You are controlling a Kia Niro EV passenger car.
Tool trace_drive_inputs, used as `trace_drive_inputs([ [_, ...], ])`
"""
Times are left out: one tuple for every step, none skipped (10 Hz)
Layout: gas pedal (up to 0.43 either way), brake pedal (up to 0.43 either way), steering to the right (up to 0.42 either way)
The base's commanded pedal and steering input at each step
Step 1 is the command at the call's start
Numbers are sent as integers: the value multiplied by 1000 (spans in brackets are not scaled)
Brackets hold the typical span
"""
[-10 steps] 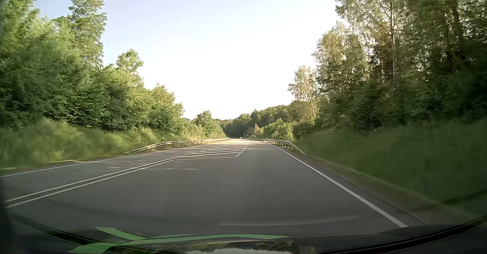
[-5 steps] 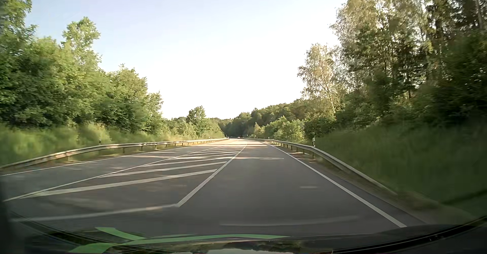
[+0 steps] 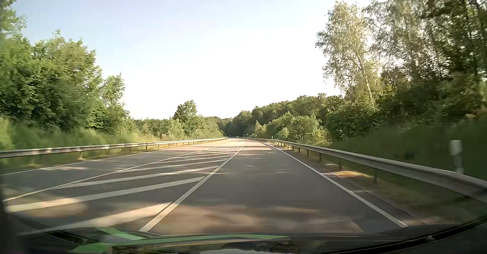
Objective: Follow the waypoints while adhering to traffic rules and regulations
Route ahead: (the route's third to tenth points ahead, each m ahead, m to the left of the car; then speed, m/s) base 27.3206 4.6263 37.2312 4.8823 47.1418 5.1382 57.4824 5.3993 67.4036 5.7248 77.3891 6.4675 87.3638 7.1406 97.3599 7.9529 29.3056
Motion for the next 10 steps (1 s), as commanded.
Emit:
trace_drive_inputs([
  [311,0,-4],
  [311,0,-4],
  [319,0,-4],
  [331,0,-4],
  [331,0,-6],
  [331,0,-7],
  [299,0,-8],
  [287,0,-8],
  [280,0,-8],
  [280,0,-8],
])
